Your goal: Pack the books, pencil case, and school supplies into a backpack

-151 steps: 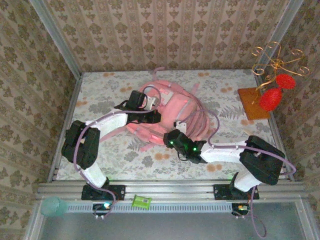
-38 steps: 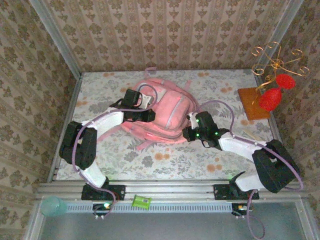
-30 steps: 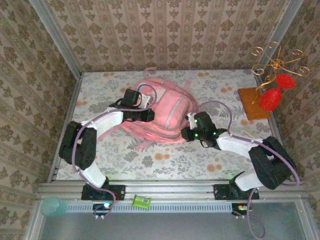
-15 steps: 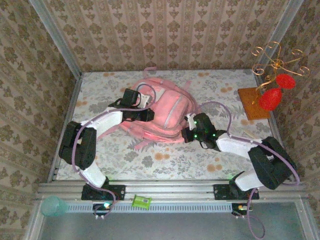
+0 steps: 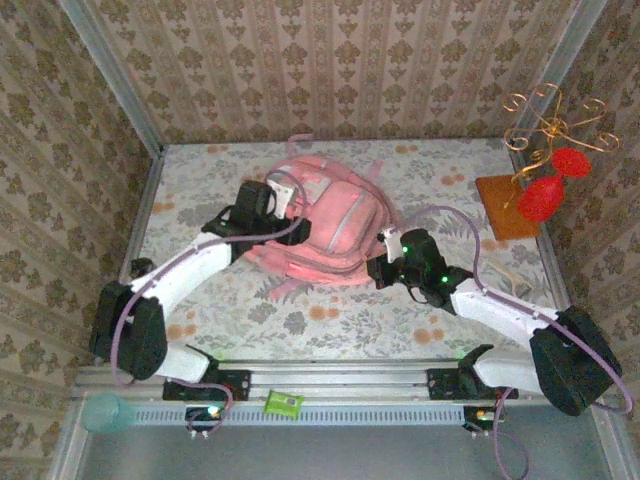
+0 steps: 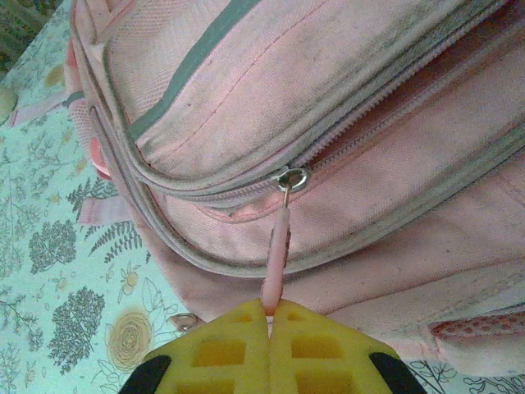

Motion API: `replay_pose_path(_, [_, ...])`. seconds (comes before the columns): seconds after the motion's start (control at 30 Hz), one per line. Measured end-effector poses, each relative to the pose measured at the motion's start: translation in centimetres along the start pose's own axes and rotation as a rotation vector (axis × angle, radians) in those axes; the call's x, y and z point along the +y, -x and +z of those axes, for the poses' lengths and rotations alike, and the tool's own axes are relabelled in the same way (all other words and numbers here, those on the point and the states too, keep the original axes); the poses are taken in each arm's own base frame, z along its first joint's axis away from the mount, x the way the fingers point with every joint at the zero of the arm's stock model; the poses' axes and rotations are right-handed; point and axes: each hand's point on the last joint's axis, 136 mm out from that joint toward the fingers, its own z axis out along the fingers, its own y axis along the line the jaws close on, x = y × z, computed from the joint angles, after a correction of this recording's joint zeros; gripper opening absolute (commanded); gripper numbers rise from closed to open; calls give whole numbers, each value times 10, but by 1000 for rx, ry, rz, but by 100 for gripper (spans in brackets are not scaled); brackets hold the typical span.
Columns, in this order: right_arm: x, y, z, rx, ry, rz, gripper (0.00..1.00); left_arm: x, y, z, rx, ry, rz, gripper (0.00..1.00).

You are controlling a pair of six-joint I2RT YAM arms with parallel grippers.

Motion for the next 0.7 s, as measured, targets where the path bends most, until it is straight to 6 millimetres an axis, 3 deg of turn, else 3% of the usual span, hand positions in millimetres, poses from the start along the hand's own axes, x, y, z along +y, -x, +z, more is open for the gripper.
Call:
replay_pose_path(0.1, [0,-1,1,4,-1,5,0,-35,0,2,-44,-55,148,69])
replay_pose_path(0.2, [-3,-5,8,20,-5,11,0,-54,-13,14,-41,-89,275,69])
replay_pose_path(0.5, [-2,-9,24,27,24,-2,14,-49,-31,52,29,-71,411,66])
replay_pose_path(0.7, [-2,-7,25,27,24,-27,14,-49,-29,54,29,-69,419,66])
